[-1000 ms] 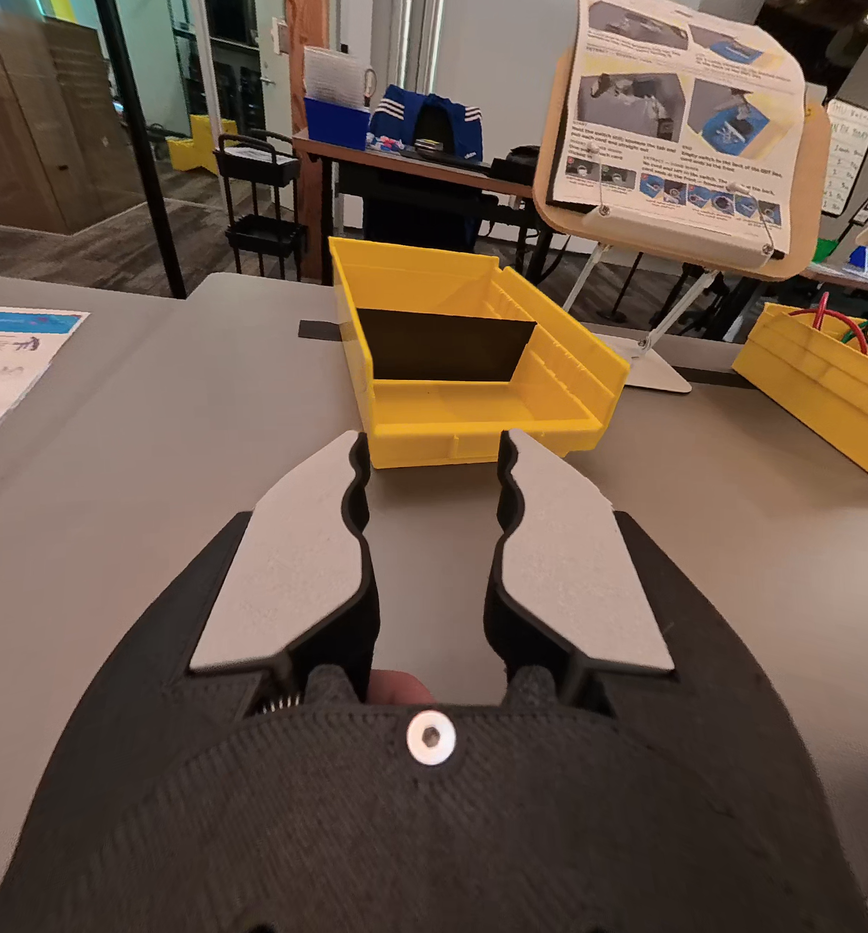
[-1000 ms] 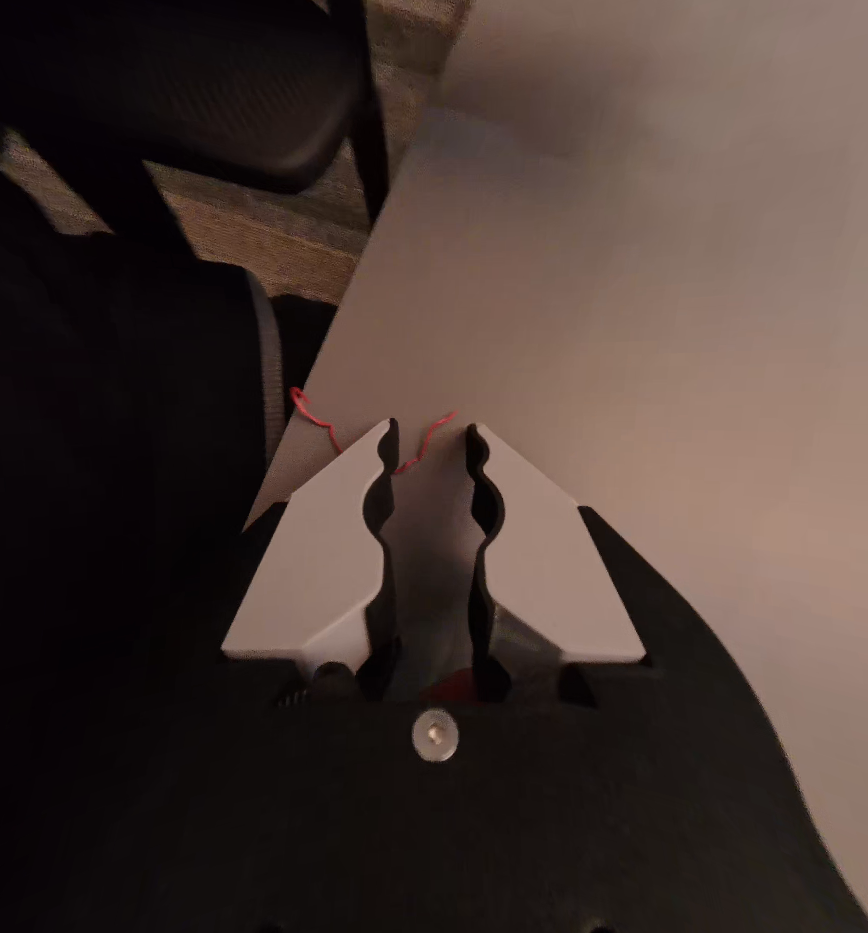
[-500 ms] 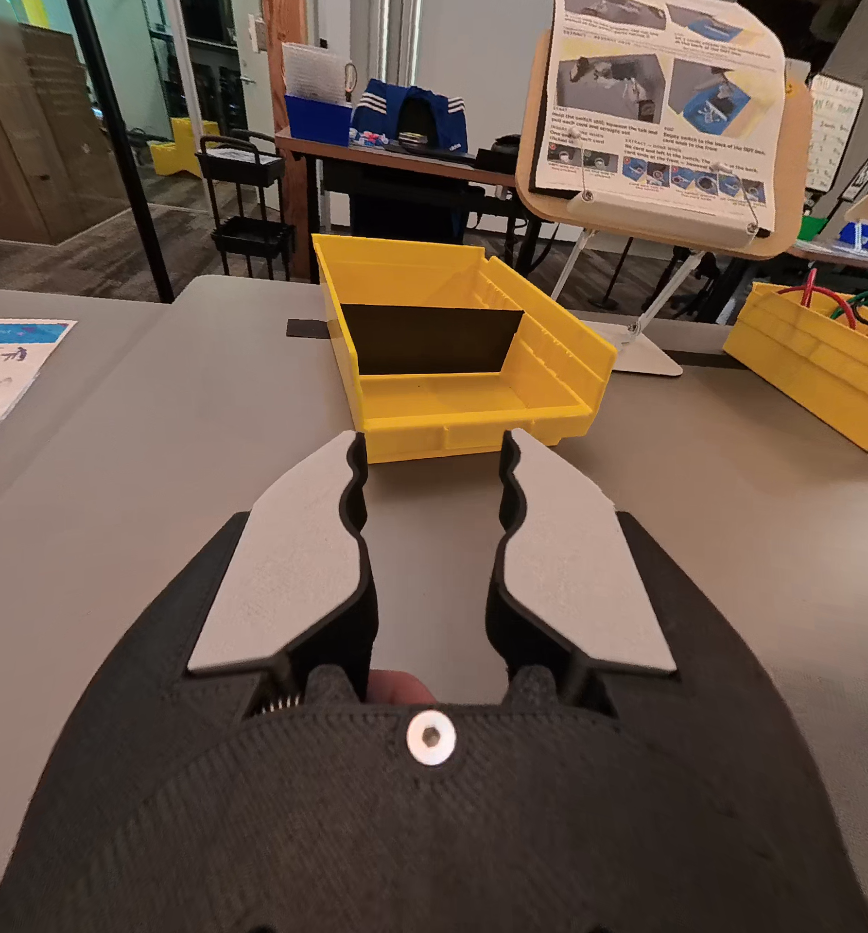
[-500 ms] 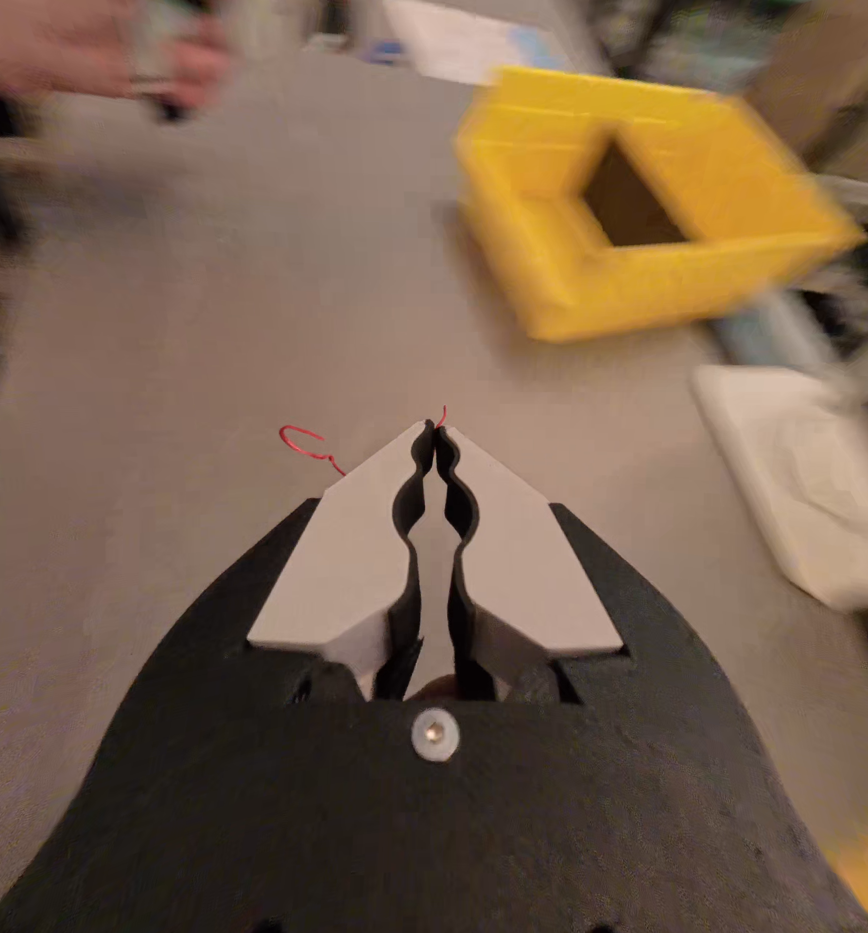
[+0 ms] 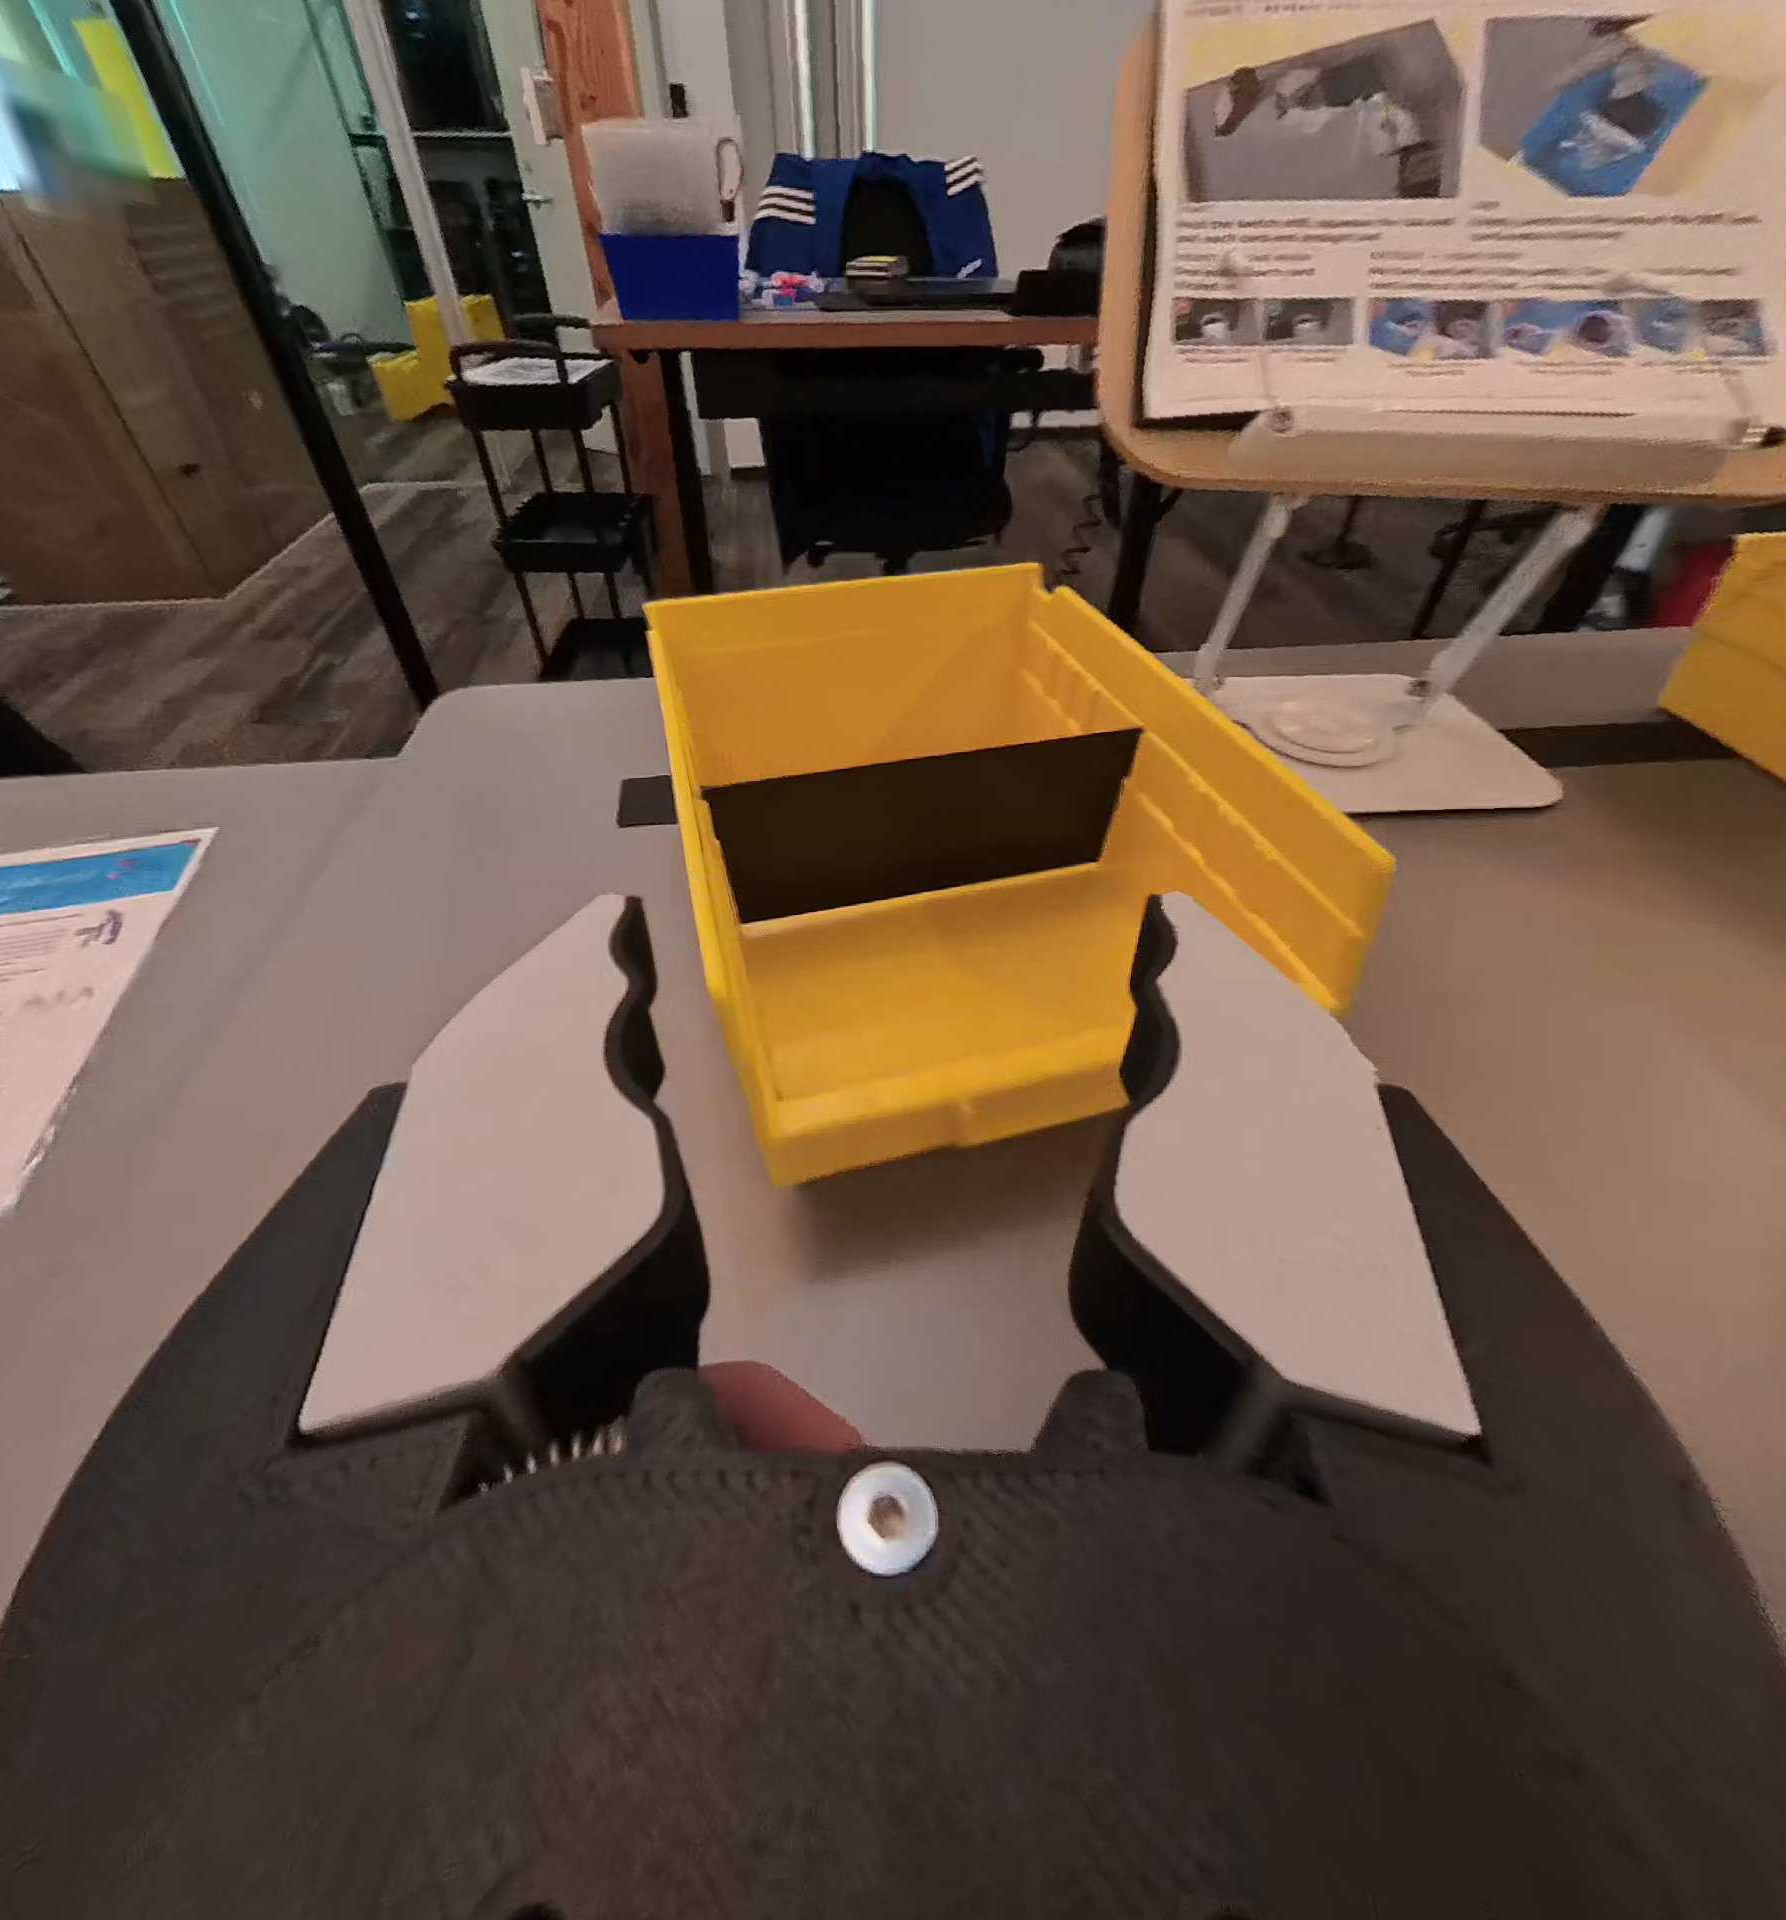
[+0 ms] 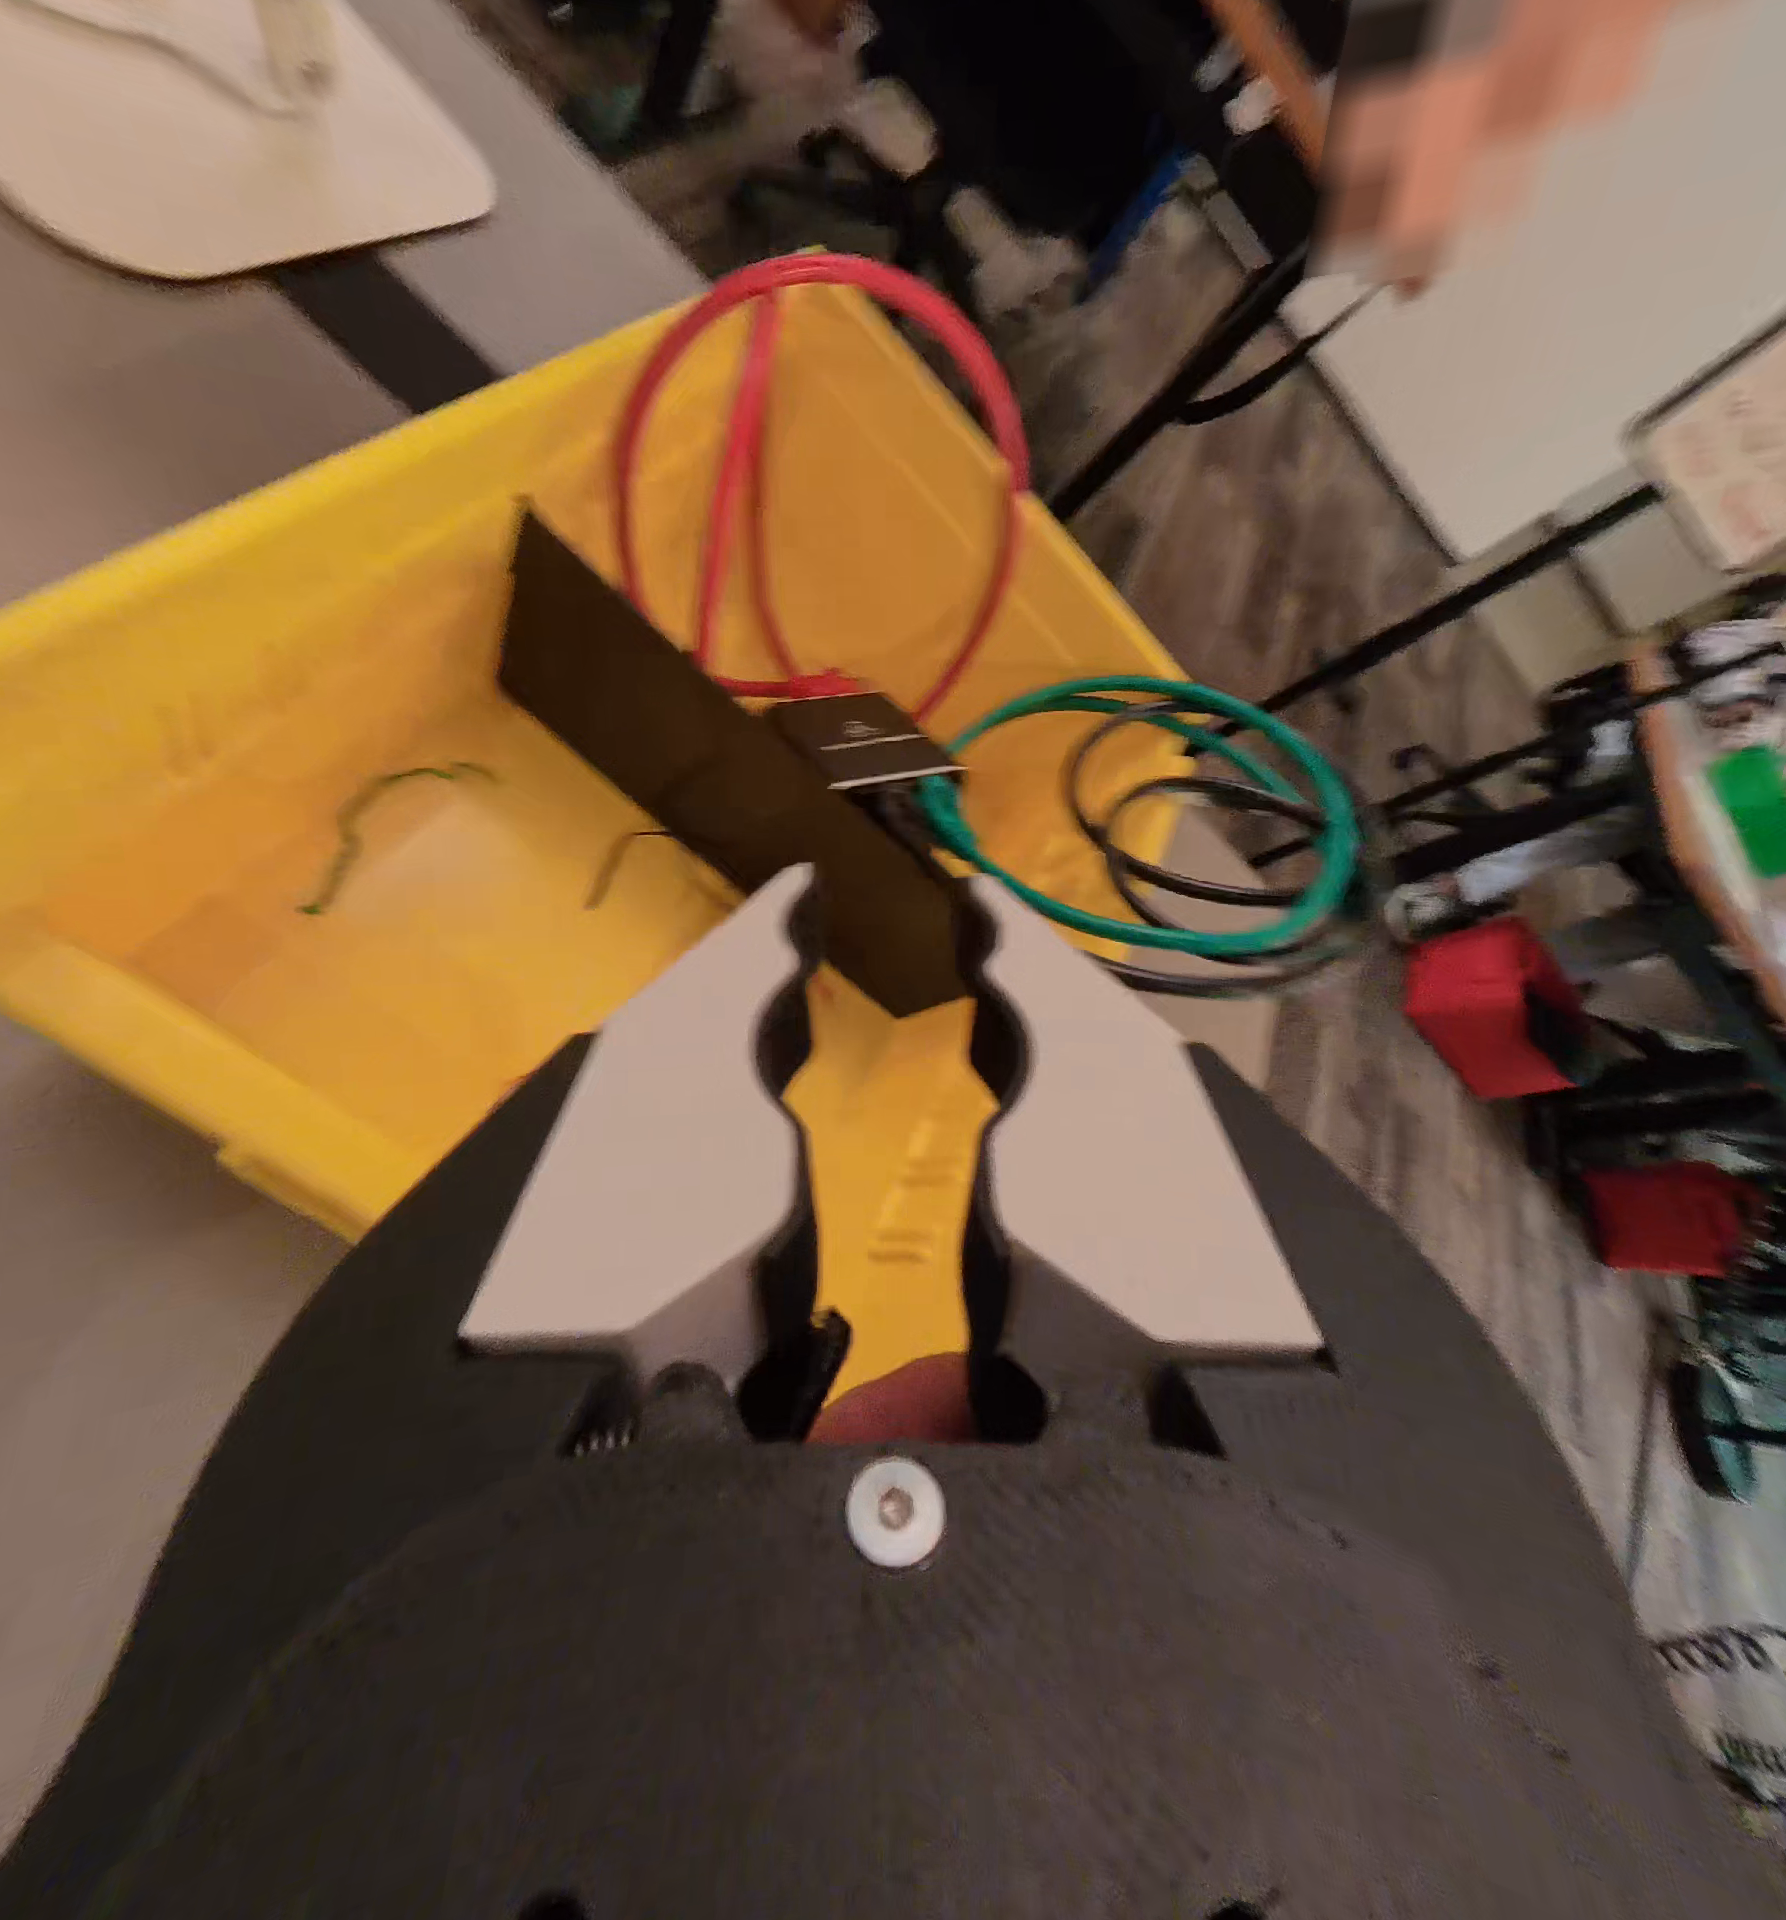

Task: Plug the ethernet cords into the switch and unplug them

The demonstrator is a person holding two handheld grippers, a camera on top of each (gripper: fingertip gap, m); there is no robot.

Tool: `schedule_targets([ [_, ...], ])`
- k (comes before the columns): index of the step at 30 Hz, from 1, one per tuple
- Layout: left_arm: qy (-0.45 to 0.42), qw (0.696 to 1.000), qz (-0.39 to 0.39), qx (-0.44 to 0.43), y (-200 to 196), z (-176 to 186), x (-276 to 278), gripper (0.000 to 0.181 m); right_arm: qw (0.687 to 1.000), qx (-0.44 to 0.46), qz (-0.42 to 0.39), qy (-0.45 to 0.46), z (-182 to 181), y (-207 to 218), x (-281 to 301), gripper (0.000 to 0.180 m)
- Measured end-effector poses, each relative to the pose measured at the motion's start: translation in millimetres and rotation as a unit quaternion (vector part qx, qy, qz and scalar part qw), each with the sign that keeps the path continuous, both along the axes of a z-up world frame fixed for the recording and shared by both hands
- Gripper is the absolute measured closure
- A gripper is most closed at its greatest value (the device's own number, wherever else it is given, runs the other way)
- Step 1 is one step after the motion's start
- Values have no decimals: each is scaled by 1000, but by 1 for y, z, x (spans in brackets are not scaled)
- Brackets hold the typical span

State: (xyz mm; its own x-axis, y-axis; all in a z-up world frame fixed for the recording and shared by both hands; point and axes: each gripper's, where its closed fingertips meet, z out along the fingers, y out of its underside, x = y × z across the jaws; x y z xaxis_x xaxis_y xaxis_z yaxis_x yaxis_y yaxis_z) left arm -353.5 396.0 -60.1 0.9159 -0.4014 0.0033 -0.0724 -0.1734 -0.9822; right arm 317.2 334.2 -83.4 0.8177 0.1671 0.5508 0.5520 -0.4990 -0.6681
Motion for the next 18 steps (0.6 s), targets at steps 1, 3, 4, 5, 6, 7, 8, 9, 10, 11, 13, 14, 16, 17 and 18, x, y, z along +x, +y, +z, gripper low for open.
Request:
schedule_targets([
  [1, 5, 1000, 10, -4, 10, 0, -1, 91, 1000, 21, -10, -9, 8, -4, 10, 171],
  [3, 6, 1000, 24, -11, 28, -2, -3, 84, 1000, 29, -8, -3, 10, -10, 20, 167],
  [4, 11, 999, 34, -7, 36, -2, -5, 82, 999, 31, -9, 5, 9, -12, 25, 164],
  [5, 21, 999, 49, -1, 44, -2, -8, 77, 999, 35, -17, 12, 7, -13, 32, 155],
  [6, 27, 998, 64, 8, 52, 0, -11, 73, 999, 38, -37, 9, 6, -15, 44, 140],
  [7, 28, 997, 73, 18, 59, 2, -13, 72, 997, 41, -64, -4, 4, -17, 60, 119],
  [8, 29, 996, 83, 17, 66, 2, -16, 70, 996, 42, -81, -9, 1, -18, 71, 105],
  [9, 33, 995, 90, 7, 73, -1, -19, 67, 995, 38, -89, 4, -6, -18, 78, 97],
  [10, 35, 995, 96, -2, 80, -5, -23, 65, 995, 32, -94, 29, -14, -17, 82, 96],
  [11, 34, 994, 103, -7, 86, -9, -27, 71, 994, 24, -99, 49, -23, -16, 85, 97],
  [13, 43, 993, 105, -39, 98, -29, -33, 82, 991, -7, -104, 82, -44, -14, 89, 97],
  [14, 41, 992, 101, -68, 103, -44, -34, 81, 989, -23, -102, 103, -55, -13, 87, 103],
  [16, 28, 990, 91, -106, 109, -67, -33, 83, 985, -50, -98, 129, -71, -11, 84, 115],
  [17, 21, 989, 75, -122, 110, -75, -29, 88, 985, -51, -93, 140, -75, -8, 82, 129],
  [18, 19, 989, 56, -132, 110, -82, -22, 96, 983, -49, -85, 157, -77, -6, 79, 134],
])
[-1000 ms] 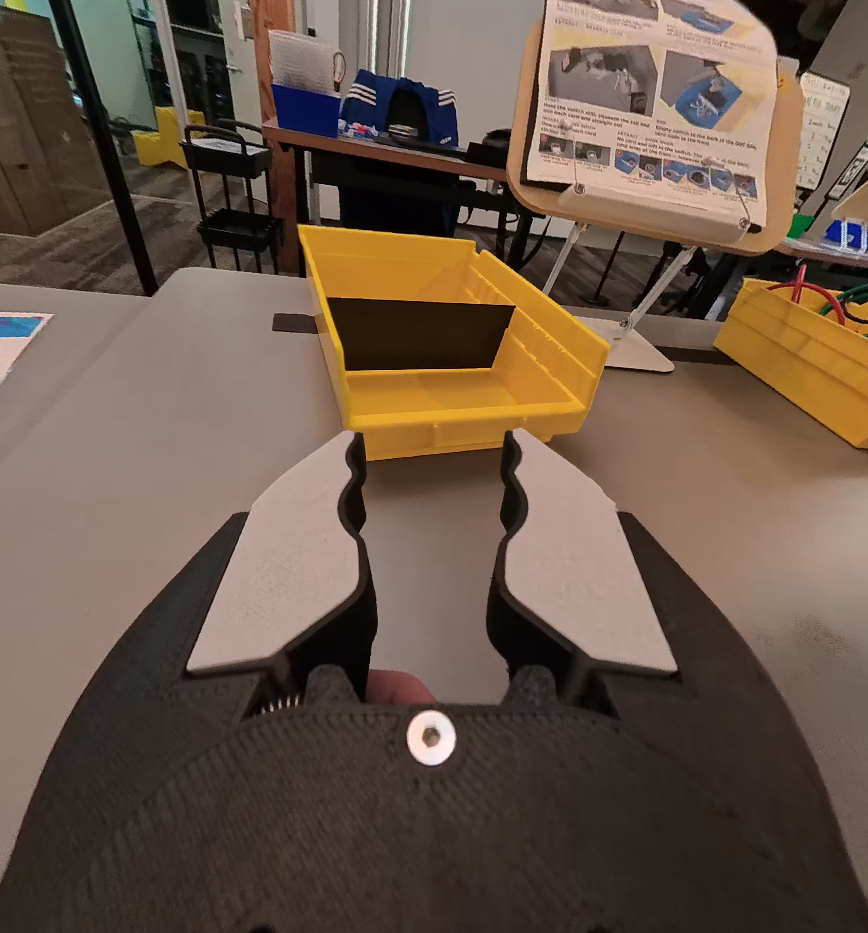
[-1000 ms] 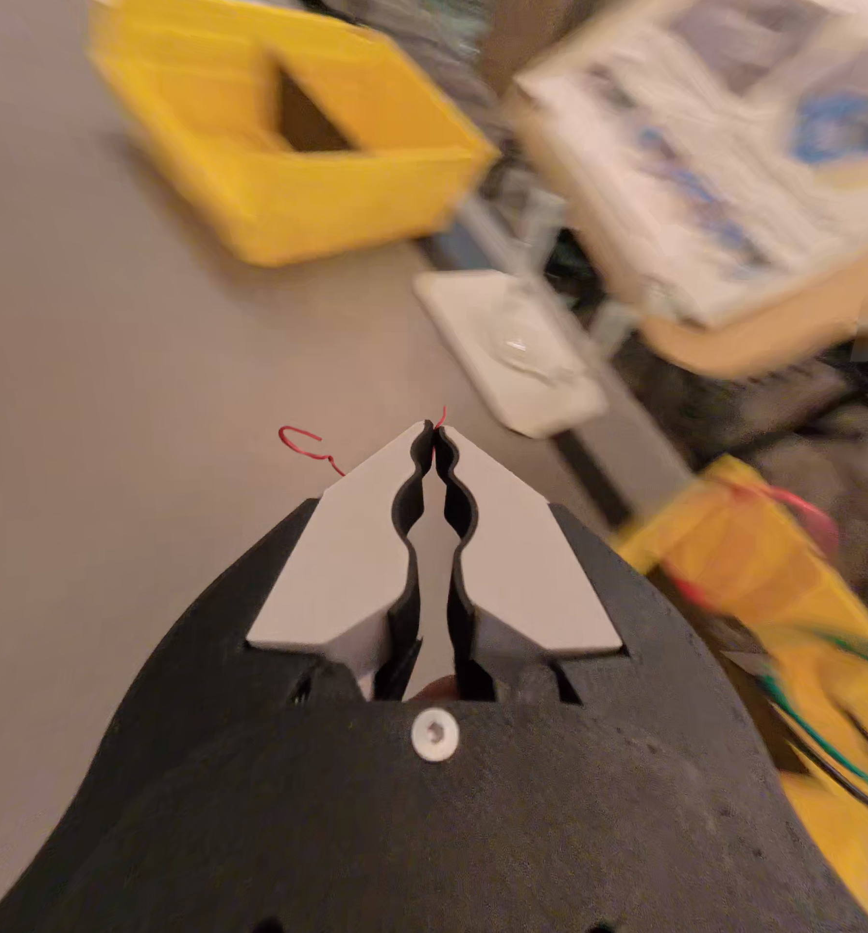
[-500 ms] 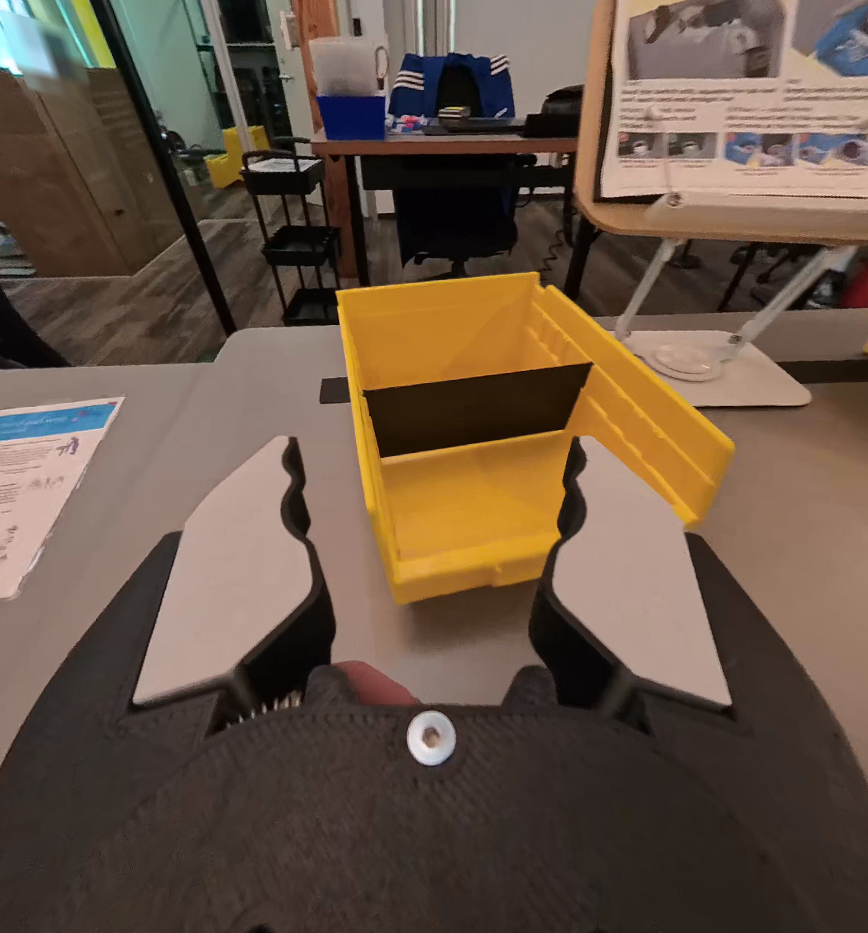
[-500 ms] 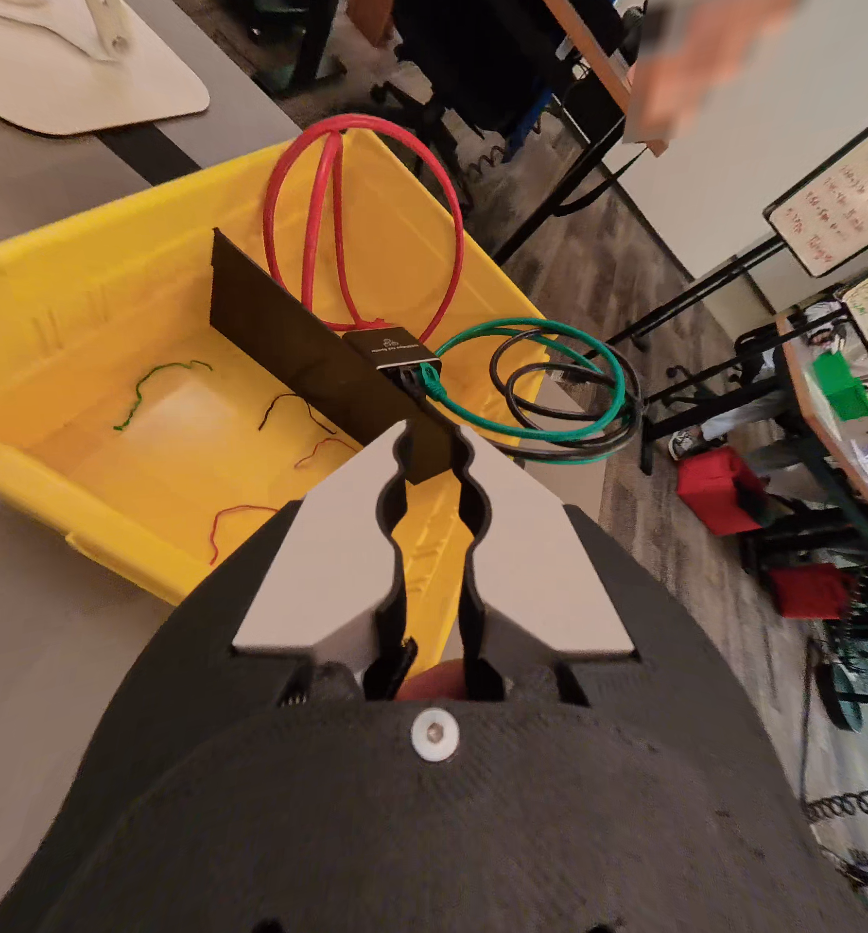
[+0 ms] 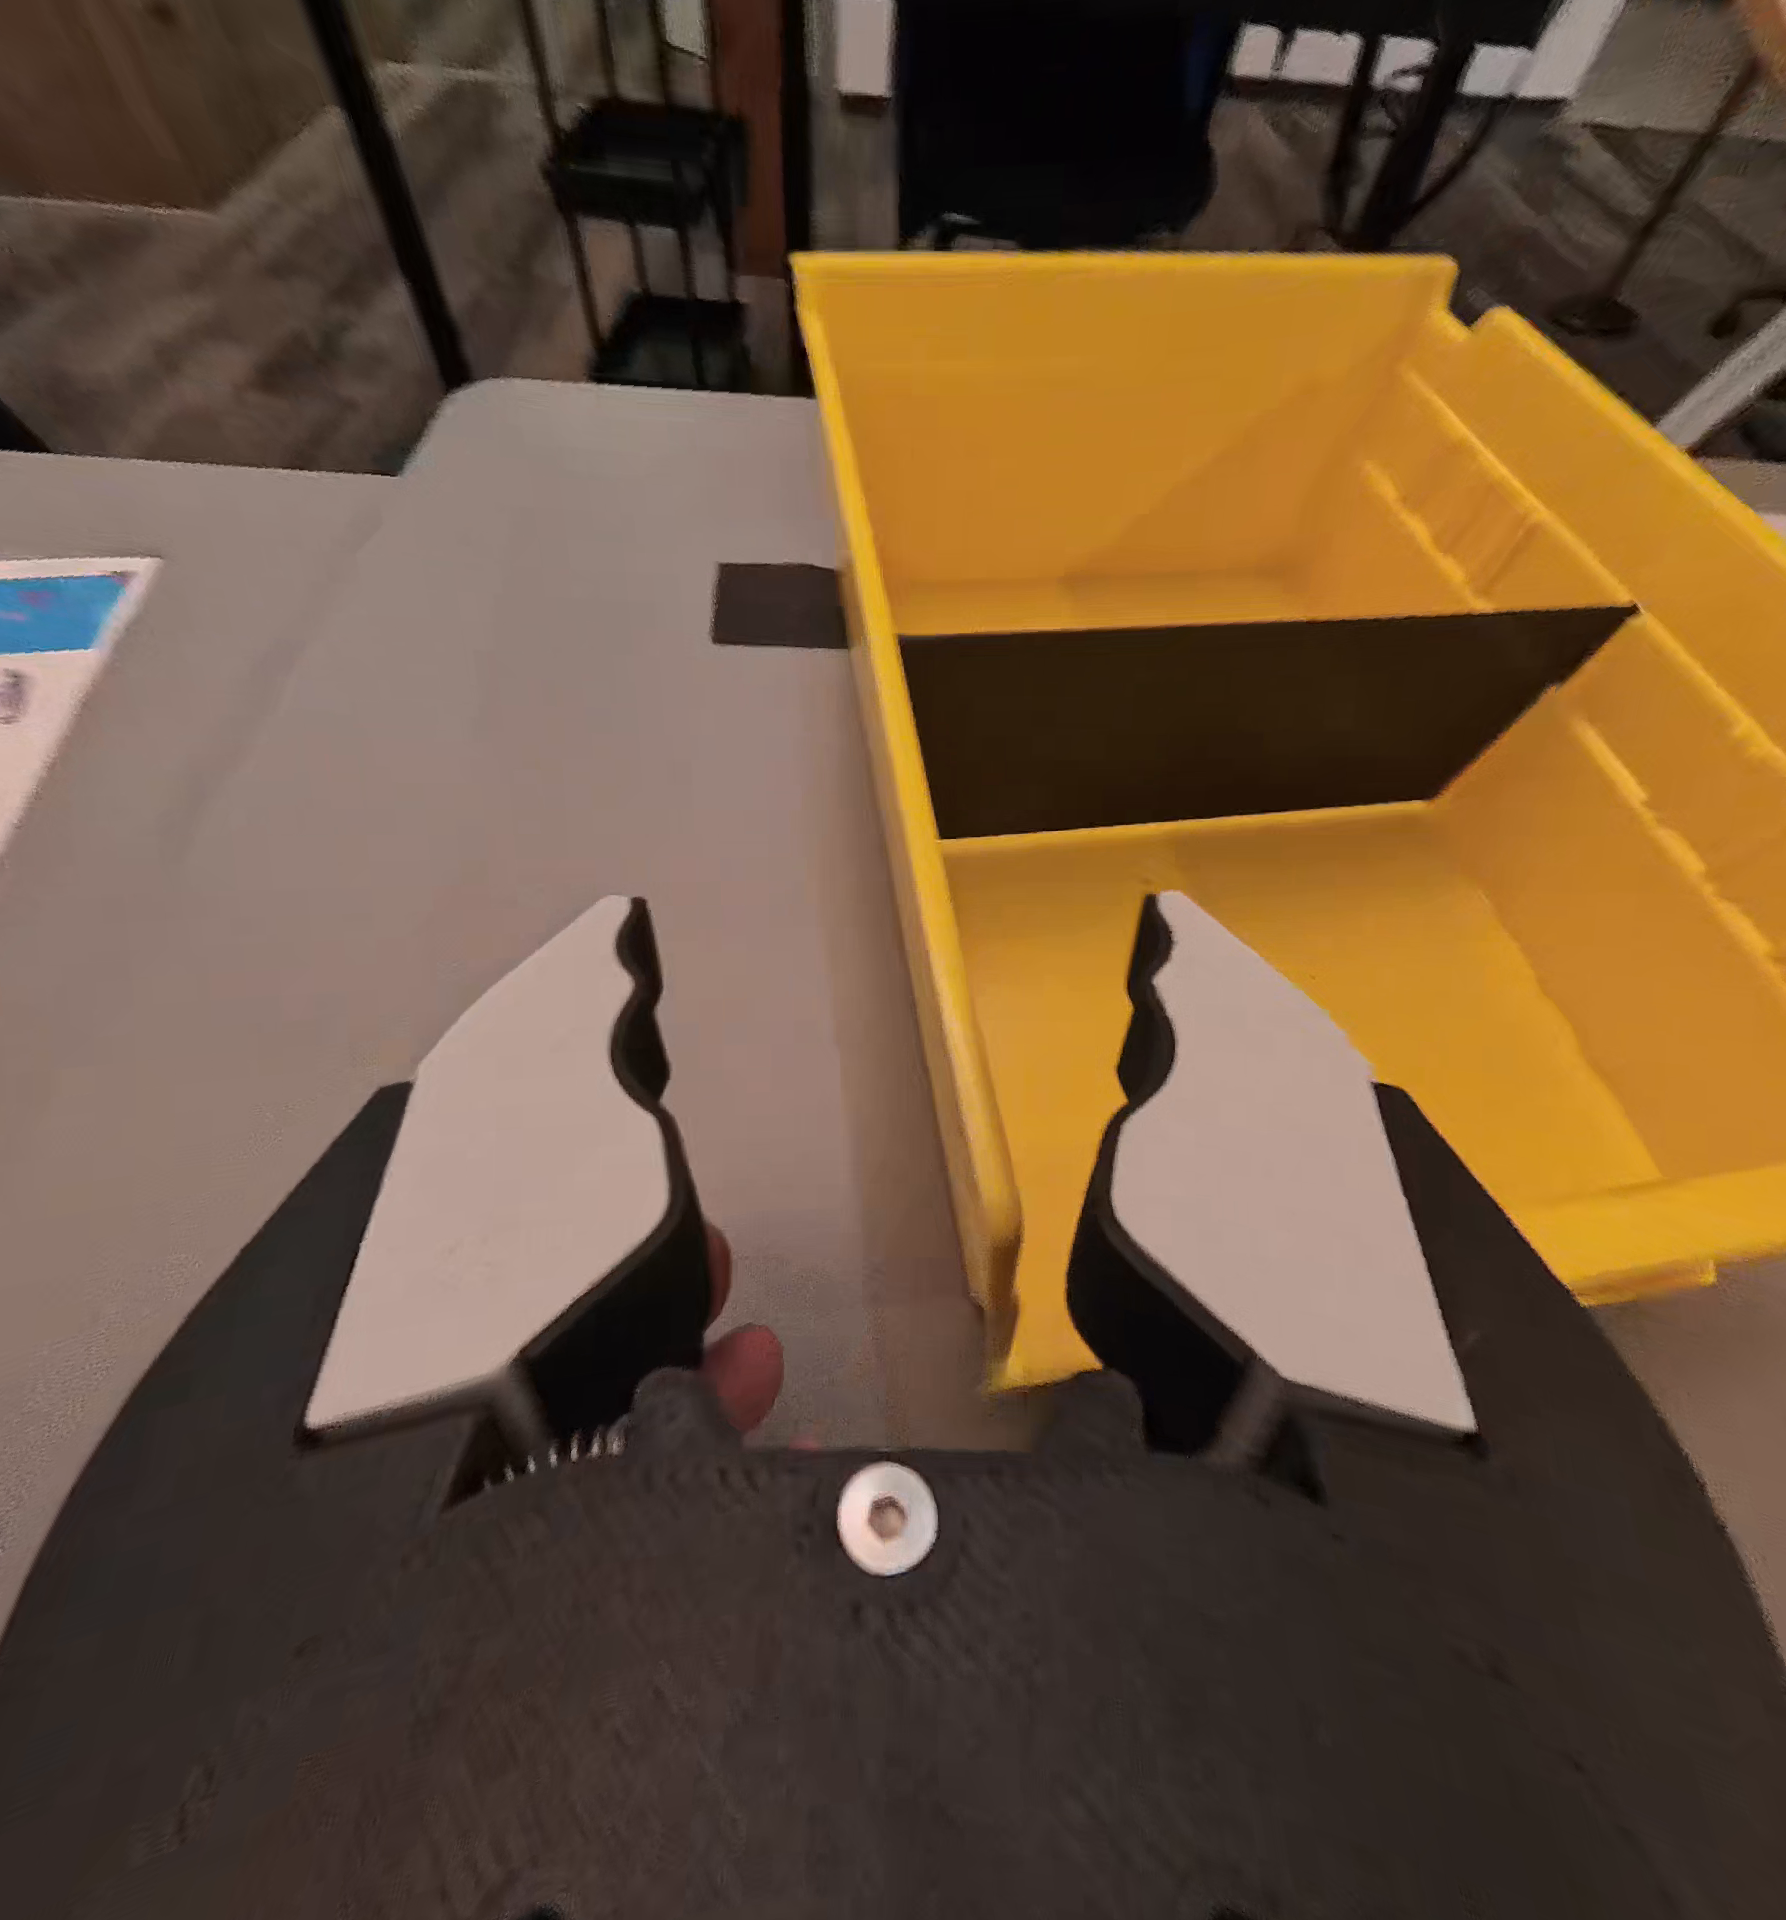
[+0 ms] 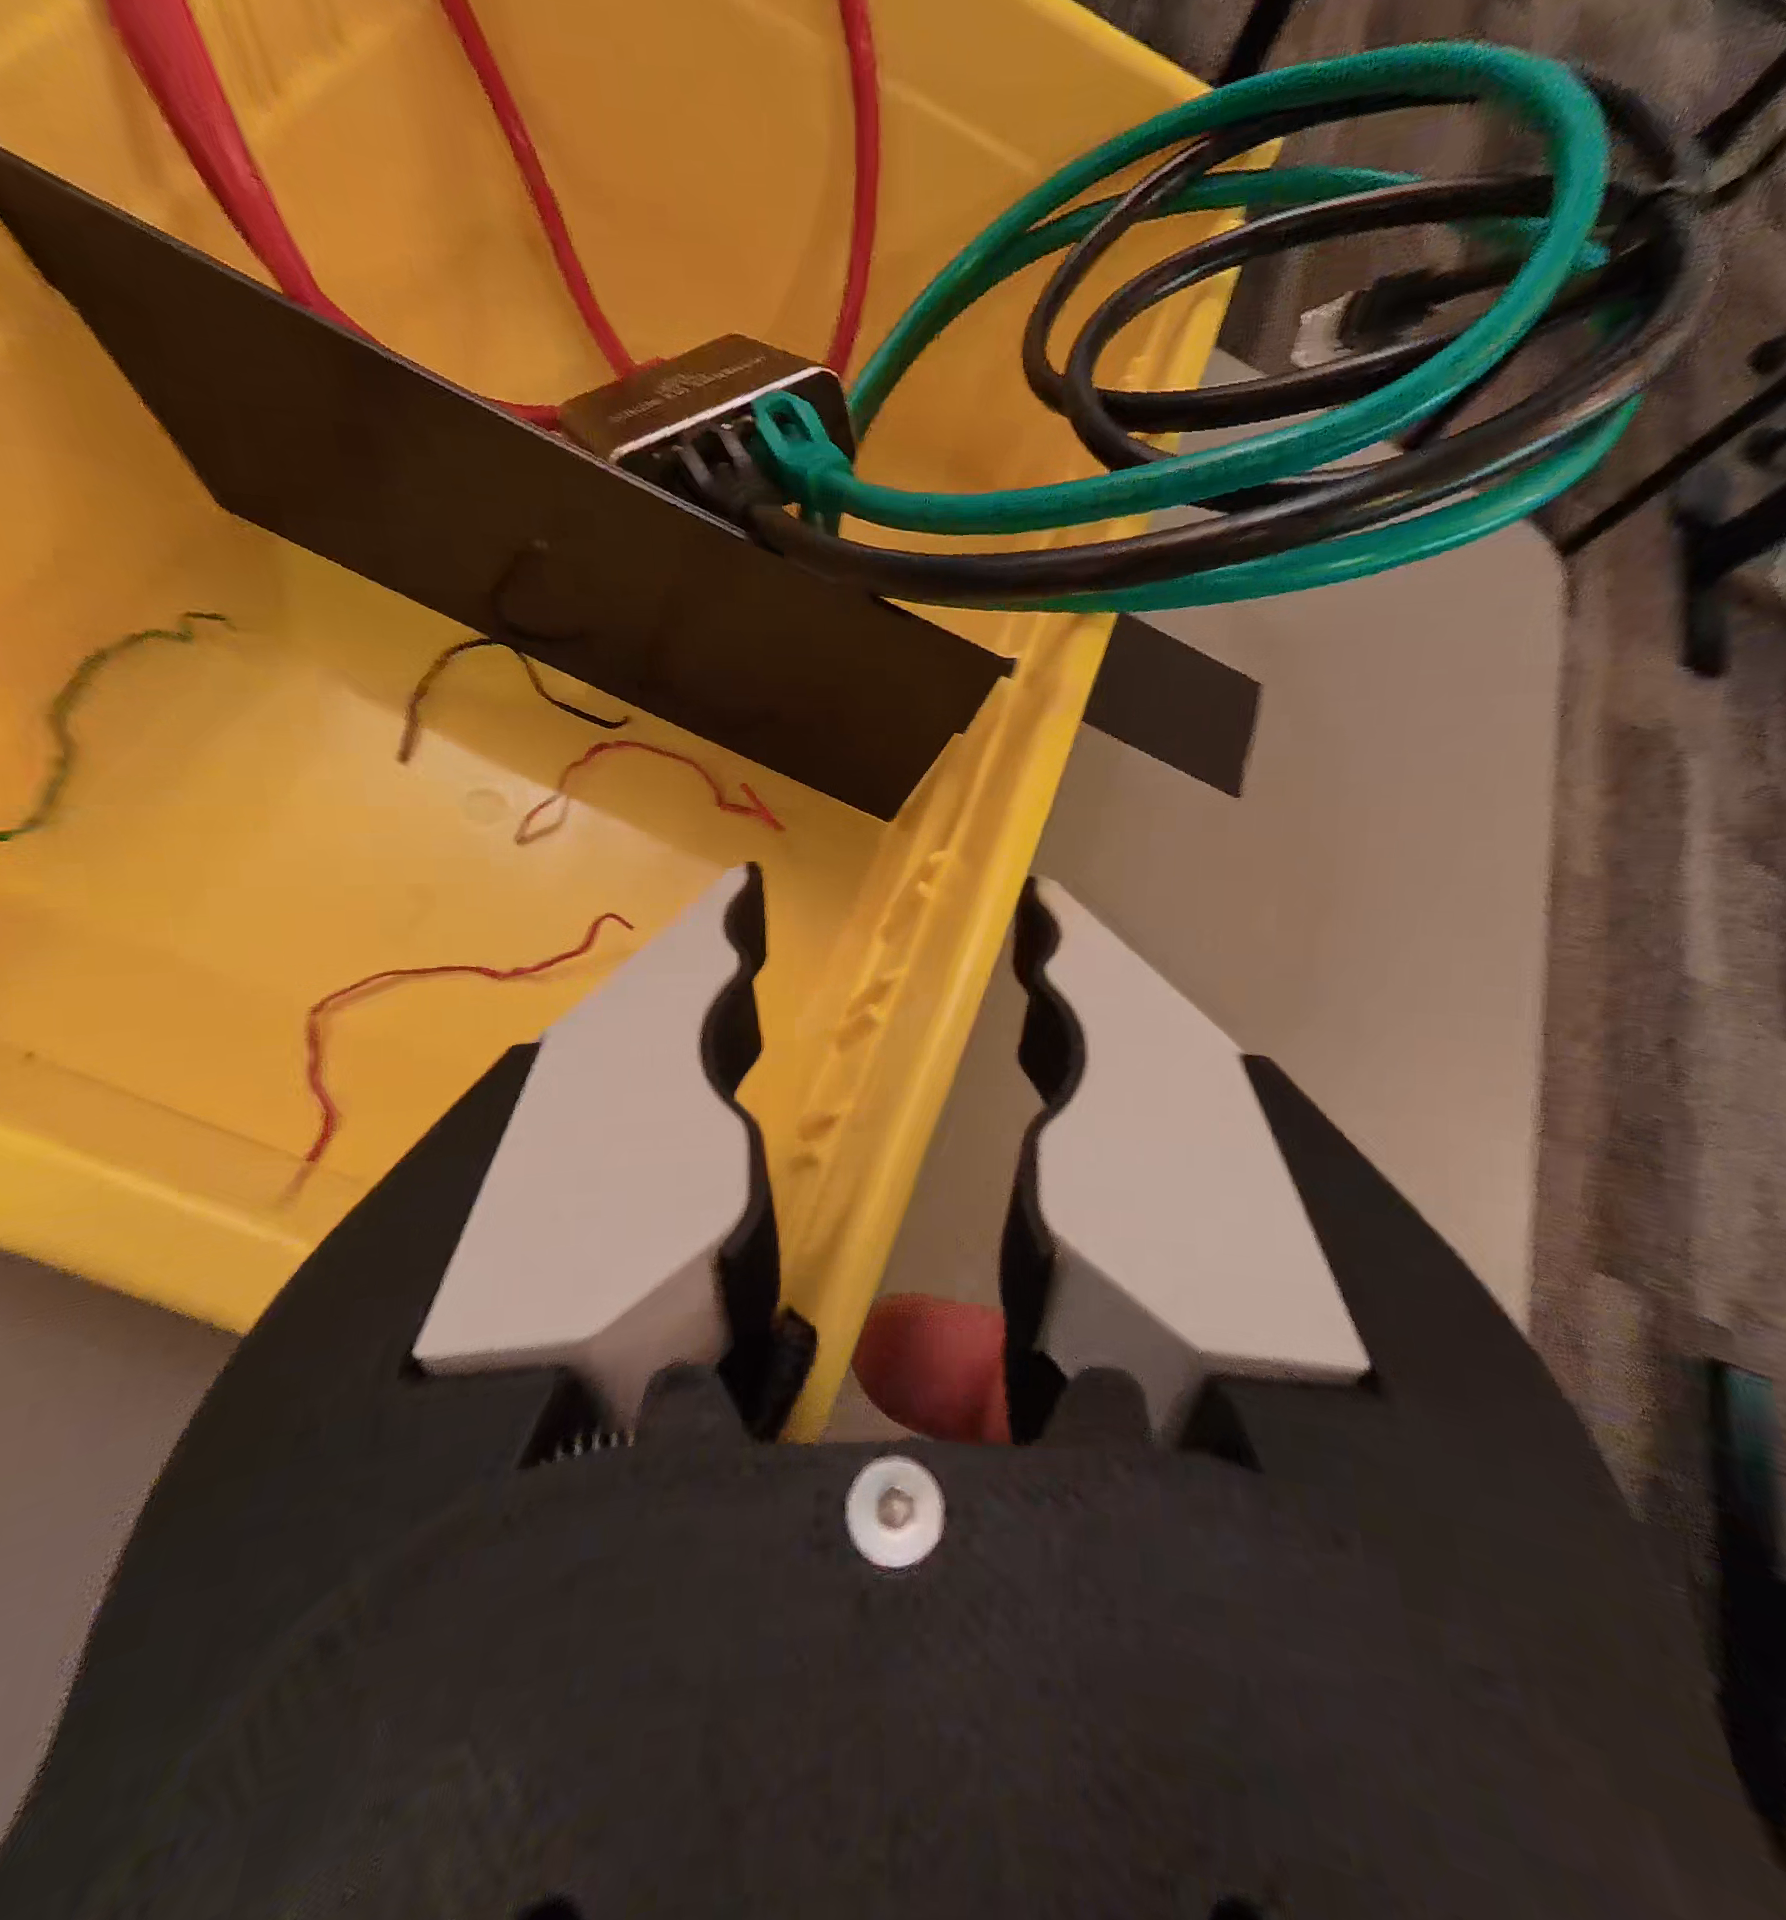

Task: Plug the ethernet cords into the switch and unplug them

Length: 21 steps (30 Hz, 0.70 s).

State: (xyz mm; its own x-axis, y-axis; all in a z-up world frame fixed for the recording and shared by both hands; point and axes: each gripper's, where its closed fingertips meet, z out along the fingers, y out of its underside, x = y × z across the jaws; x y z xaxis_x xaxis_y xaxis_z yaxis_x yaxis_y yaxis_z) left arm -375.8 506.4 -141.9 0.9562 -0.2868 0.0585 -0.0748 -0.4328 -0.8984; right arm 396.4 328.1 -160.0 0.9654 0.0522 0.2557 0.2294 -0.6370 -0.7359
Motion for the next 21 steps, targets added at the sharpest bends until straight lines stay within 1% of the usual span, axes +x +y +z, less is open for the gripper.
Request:
schedule_targets([
  [1, 4, 1000, -17, 3, 1, -3, 7, 108, 1000, 1, 7, 18, 0, 1, -3, 141],
  [2, 12, 999, -42, 7, 1, -6, 15, 131, 1000, 1, 12, 27, 0, 2, -5, 146],
  [3, 17, 998, -59, 5, 2, -11, 22, 151, 999, -3, 13, 29, 0, 2, -5, 148],
  [4, 28, 999, -39, 9, 8, -14, 18, 162, 999, -7, 9, 37, -1, 2, -5, 154],
  [6, 31, 999, -11, 27, 16, -14, 14, 172, 998, -5, 1, 61, 0, 2, -3, 162],
  [9, 14, 999, -11, 32, 11, -13, 12, 175, 998, -10, 16, 68, 0, -9, -7, 169],
  [12, 16, 999, -17, 38, -8, -12, 7, 175, 997, -13, 33, 73, 0, -30, -21, 170],
  [17, 7, 997, -16, 70, -59, 7, -14, 175, 996, -13, 55, 72, 1, -76, -64, 168],
  [21, -27, 995, -21, 98, -106, 35, -21, 175, 993, -13, 89, 73, 1, -98, -123, 165],
])
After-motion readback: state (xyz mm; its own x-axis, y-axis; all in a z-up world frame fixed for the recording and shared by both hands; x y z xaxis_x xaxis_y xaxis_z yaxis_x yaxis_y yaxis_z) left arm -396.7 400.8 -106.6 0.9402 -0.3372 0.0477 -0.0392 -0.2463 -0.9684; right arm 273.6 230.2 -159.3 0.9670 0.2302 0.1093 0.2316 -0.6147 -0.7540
